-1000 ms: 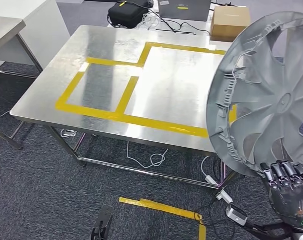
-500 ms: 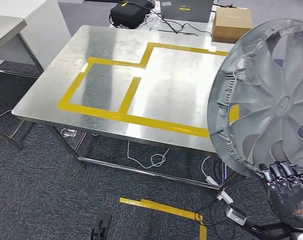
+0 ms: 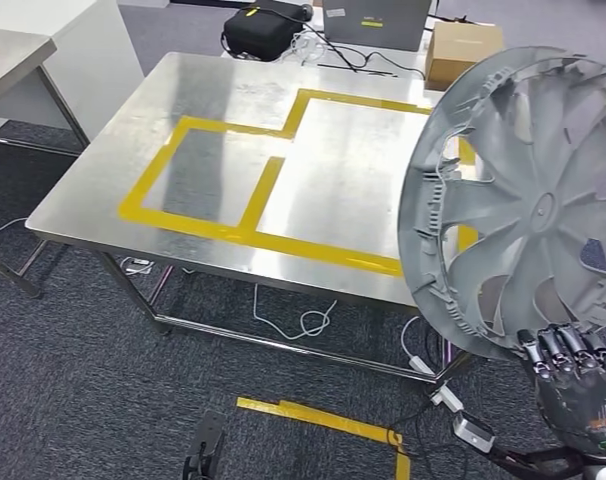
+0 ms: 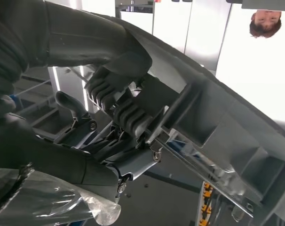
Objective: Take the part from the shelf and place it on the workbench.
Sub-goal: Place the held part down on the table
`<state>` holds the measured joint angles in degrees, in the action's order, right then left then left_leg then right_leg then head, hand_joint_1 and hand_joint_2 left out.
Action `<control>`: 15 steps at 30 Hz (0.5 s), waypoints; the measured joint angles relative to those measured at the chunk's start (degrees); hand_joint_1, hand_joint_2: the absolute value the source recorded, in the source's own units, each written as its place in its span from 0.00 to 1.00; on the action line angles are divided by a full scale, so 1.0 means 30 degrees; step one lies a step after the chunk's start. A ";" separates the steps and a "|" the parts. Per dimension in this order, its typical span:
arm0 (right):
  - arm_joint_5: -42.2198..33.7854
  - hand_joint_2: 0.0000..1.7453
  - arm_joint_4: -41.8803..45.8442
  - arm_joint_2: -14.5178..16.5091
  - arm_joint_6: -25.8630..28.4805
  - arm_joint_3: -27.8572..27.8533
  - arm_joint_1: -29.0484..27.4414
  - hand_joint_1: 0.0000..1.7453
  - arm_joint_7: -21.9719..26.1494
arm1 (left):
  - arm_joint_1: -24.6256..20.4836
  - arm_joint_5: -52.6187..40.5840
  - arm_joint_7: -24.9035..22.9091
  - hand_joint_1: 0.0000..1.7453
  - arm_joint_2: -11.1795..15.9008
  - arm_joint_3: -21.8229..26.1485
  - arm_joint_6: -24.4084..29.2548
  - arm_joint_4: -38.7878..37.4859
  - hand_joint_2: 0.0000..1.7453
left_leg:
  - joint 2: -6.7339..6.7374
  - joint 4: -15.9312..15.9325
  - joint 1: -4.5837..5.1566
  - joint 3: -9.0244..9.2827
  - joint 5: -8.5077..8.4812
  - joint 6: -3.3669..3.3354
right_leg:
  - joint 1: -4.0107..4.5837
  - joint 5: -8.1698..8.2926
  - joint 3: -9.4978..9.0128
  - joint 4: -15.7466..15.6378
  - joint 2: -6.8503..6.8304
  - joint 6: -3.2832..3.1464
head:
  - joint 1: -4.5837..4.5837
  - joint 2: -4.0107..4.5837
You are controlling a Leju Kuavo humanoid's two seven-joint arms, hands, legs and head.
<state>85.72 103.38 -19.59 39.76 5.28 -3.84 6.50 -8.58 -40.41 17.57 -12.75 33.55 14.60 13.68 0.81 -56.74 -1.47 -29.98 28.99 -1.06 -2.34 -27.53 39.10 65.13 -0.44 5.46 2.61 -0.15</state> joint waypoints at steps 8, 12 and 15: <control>-0.0005 1.00 -0.0113 -0.0027 0.0002 0.0133 -0.0016 1.00 0.0018 | 0.0009 0.0047 0.0020 0.00 0.0139 0.0056 0.0109 0.0000 0.00 | -0.0031 -0.1661 0.0005 -0.0468 0.1216 0.0616 | 0.0112 -0.0146 -0.1466 -0.1992 0.0156 -0.1185 | 0.0036 0.0000; -0.0015 1.00 -0.0148 -0.0027 0.0000 0.0197 0.0023 1.00 0.0018 | 0.0067 0.0071 0.0035 0.00 0.0155 0.0071 0.0089 0.0000 0.00 | -0.0068 -0.6217 0.0183 -0.3136 0.2548 0.0364 | 0.0413 -0.0381 -0.1711 -0.1990 0.0226 -0.1522 | 0.0102 0.0000; -0.0018 1.00 -0.0195 -0.0027 0.0000 0.0228 0.0022 1.00 0.0013 | 0.0095 0.0098 0.0080 0.00 0.0160 0.0091 0.0051 0.0000 0.00 | -0.0191 -0.4239 0.0560 -0.2825 0.0397 -0.0398 | 0.0702 -0.0630 -0.2105 -0.2008 0.0369 -0.1675 | 0.0106 0.0000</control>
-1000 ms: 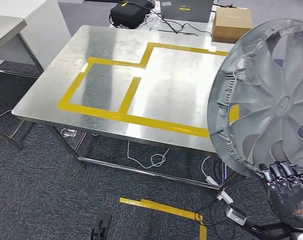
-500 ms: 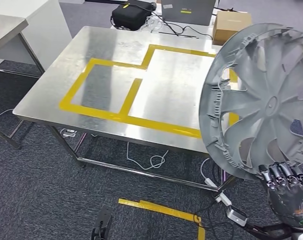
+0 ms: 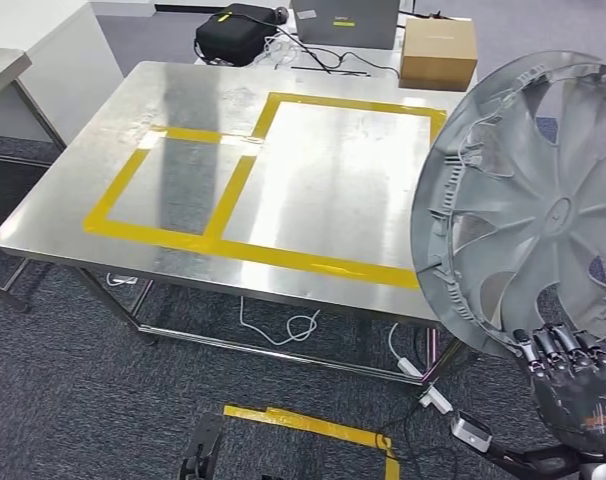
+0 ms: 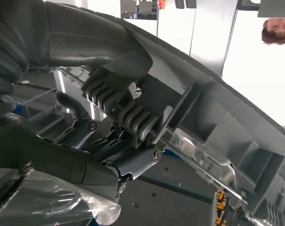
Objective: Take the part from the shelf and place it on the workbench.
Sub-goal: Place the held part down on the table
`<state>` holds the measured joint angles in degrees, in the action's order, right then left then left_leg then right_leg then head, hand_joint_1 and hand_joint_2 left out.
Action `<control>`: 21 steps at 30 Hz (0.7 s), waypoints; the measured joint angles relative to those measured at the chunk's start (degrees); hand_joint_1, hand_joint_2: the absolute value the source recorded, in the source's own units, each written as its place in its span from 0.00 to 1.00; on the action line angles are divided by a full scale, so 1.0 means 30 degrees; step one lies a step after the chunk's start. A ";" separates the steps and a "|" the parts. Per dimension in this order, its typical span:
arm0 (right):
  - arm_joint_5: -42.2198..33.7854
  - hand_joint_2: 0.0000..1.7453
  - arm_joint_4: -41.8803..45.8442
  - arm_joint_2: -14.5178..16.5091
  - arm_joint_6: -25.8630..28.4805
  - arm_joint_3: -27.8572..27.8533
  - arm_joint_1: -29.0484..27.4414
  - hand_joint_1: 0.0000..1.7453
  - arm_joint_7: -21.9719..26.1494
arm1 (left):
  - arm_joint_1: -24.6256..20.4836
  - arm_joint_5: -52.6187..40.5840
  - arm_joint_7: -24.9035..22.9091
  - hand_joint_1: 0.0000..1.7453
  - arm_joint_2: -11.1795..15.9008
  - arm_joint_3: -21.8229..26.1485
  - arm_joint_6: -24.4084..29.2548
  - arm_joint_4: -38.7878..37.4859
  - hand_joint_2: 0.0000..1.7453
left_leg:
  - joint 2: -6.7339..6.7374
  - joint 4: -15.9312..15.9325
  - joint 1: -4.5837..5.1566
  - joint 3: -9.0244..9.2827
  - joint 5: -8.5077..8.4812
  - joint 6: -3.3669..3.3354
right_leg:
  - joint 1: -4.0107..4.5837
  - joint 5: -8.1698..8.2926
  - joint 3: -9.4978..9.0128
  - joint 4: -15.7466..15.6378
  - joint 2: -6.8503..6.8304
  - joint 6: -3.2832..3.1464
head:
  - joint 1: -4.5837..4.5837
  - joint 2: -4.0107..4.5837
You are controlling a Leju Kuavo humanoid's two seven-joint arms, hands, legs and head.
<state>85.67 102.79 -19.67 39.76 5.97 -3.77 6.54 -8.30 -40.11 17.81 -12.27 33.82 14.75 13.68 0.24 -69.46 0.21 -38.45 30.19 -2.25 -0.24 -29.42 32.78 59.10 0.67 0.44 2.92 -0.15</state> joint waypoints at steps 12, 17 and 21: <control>-0.0187 1.00 -0.0976 -0.0146 -0.0031 0.0040 0.0680 1.00 0.0157 | -0.0094 0.0046 0.0085 0.00 -0.0124 0.0095 -0.0067 0.0000 0.00 | -0.0127 0.3967 0.0097 0.1785 -0.1032 -0.0512 | -0.0219 -0.1801 0.2882 0.4685 -0.0074 0.0914 | -0.0090 0.0000; -0.0506 1.00 -0.1907 -0.0206 -0.0296 0.0086 0.1379 1.00 0.0510 | -0.0135 -0.0031 0.0029 0.00 -0.0182 0.0108 -0.0200 0.0000 0.00 | -0.0139 0.3707 -0.0012 0.2219 -0.0456 0.0004 | -0.0484 0.0965 0.1443 0.0682 -0.0324 0.1260 | -0.0154 0.0000; -0.0632 1.00 -0.2366 -0.0220 -0.0413 0.0166 0.1703 1.00 0.0650 | -0.0154 -0.0060 -0.0058 0.00 -0.0200 0.0106 -0.0235 0.0000 0.00 | -0.0132 0.3540 0.0053 0.2161 -0.0237 0.0315 | -0.0434 0.0793 0.0995 -0.0021 -0.0291 0.0677 | -0.0069 0.0000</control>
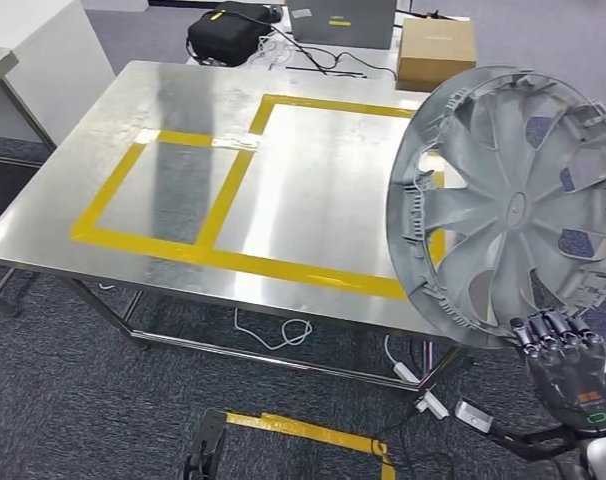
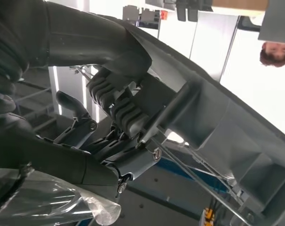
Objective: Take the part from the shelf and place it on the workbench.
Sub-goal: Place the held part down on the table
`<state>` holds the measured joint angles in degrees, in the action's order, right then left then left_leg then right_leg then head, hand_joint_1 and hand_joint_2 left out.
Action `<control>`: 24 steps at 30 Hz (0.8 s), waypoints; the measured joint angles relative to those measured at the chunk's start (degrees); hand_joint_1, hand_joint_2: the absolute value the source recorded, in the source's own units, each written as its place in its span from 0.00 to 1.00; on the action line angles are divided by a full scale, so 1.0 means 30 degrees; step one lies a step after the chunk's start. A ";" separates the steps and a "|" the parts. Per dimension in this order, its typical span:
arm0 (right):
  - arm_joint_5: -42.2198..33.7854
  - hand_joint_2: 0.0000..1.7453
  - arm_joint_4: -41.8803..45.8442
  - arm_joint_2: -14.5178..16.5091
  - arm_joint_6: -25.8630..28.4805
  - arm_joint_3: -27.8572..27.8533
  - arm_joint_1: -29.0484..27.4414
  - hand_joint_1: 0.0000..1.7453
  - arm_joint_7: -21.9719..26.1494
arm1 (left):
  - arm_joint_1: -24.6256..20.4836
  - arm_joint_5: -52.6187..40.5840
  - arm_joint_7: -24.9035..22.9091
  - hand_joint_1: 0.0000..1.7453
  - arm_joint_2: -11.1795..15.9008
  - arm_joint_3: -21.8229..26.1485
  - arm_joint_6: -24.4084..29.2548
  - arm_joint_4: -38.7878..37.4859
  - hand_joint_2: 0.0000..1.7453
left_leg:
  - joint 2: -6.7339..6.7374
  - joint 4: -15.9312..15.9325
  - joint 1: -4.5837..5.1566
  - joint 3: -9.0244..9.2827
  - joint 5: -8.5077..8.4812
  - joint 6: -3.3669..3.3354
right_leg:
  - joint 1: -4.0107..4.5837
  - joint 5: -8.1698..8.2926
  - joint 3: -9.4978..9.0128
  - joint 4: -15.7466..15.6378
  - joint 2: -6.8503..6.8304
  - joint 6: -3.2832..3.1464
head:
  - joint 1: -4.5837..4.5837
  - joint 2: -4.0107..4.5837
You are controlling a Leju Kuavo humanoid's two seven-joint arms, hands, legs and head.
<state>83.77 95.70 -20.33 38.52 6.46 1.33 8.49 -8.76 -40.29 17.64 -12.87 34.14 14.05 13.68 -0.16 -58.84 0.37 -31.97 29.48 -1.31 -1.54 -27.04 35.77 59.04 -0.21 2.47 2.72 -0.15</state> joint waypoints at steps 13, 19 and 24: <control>-0.0541 1.00 -0.5652 0.0831 -0.2778 0.3372 0.6404 1.00 0.1264 | -0.0378 -0.0330 -0.0186 0.00 -0.0136 -0.0175 -0.0295 0.0000 0.00 | -0.0007 -0.0486 0.0121 -0.1509 -0.1191 -0.0262 | 0.0158 -0.0445 -0.0559 -0.0077 0.0375 -0.0287 | 0.0056 0.0000; -0.0641 1.00 -0.6843 0.0985 -0.2804 0.4189 0.7577 1.00 0.1244 | -0.0403 -0.0355 -0.0246 0.00 -0.0218 -0.0209 -0.0301 0.0000 0.00 | -0.0088 0.0184 -0.0044 -0.1078 -0.1198 -0.0560 | 0.0147 -0.1572 0.0667 0.2005 0.0162 0.0243 | 0.0009 0.0000; -0.0674 1.00 -0.8265 0.1542 -0.3416 0.5068 0.8674 1.00 0.1314 | -0.0302 -0.0501 -0.0692 0.00 -0.0330 -0.0297 -0.0413 0.0000 0.00 | -0.0080 0.0143 -0.0012 -0.0762 -0.0867 -0.0585 | 0.0135 -0.0965 0.2365 0.3887 0.0139 0.0372 | 0.0022 0.0000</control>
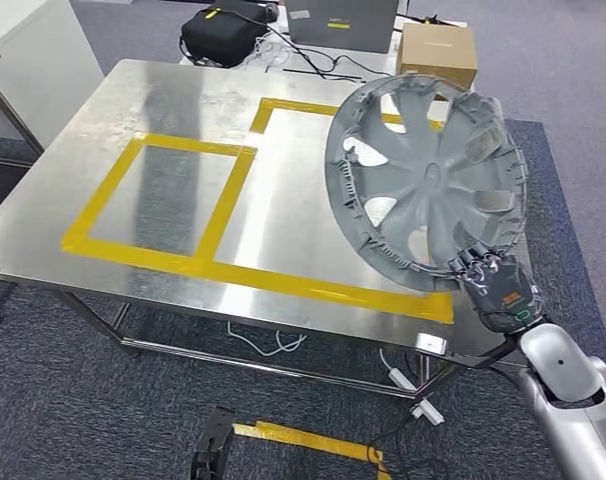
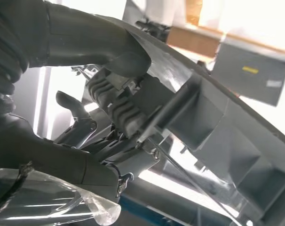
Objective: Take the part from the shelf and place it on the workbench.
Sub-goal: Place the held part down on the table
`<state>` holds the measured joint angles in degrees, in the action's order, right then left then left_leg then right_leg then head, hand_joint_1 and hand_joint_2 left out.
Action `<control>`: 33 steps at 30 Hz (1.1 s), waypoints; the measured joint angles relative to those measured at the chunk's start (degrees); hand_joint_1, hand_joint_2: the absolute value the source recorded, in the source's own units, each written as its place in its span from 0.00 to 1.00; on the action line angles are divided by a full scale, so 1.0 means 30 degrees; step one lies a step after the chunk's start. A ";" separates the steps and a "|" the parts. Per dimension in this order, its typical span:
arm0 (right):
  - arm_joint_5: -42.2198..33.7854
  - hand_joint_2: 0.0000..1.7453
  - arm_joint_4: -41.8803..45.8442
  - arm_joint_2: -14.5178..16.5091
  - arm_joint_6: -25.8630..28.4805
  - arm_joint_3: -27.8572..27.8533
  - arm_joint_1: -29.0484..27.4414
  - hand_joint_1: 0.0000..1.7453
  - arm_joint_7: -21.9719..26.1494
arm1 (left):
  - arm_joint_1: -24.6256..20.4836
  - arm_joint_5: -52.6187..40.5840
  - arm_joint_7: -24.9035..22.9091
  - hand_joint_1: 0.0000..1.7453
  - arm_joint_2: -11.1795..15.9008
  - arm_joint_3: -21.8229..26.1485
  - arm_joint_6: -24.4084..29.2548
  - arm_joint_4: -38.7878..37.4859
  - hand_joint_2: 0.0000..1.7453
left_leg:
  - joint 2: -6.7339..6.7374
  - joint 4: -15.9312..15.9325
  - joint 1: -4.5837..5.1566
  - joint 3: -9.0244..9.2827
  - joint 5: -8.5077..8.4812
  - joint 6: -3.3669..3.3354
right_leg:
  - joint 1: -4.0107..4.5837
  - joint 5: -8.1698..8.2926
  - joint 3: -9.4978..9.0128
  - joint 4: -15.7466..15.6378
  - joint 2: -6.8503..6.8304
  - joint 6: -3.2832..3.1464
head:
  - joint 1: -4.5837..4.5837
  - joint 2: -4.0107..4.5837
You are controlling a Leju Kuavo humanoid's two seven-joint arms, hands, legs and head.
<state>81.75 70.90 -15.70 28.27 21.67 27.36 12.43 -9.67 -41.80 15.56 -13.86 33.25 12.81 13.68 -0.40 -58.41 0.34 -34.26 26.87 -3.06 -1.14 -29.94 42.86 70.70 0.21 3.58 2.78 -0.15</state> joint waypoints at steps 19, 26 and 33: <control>-0.0687 1.00 -0.4030 0.1468 -0.0510 0.1827 0.1890 1.00 -0.0319 | 0.0363 -0.0115 -0.0097 0.00 -0.0104 -0.0257 0.0065 0.0000 0.00 | -0.0053 0.0066 0.0070 0.0242 0.0253 0.0466 | 0.0177 0.1397 -0.2105 -0.4196 0.0020 -0.0619 | 0.0031 0.0000; -0.0687 1.00 -0.4447 0.1406 -0.0497 0.1832 0.1845 1.00 -0.0288 | 0.0423 -0.0115 -0.0073 0.00 -0.0078 -0.0257 0.0065 0.0000 0.00 | -0.0049 0.0036 0.0099 0.0237 0.0245 0.0484 | 0.0146 0.1429 -0.2130 -0.4199 0.0017 -0.0628 | 0.0025 0.0000; -0.0643 0.25 -0.4589 0.1399 -0.0446 0.1839 0.1844 0.25 -0.0213 | 0.0425 -0.0115 -0.0033 0.00 -0.0069 -0.0259 0.0018 0.0000 0.75 | -0.0050 0.0014 0.0130 0.0236 0.0249 0.0478 | 0.0117 0.1430 -0.2137 -0.4203 0.0015 -0.0625 | 0.0027 0.0000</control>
<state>79.82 57.13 -11.51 26.93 27.18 32.89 11.79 -8.39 -42.14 15.46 -14.07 32.47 12.86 13.68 -0.55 -58.37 0.73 -33.55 27.62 -1.63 -0.79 -25.65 36.45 58.09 0.26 1.71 2.86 -0.15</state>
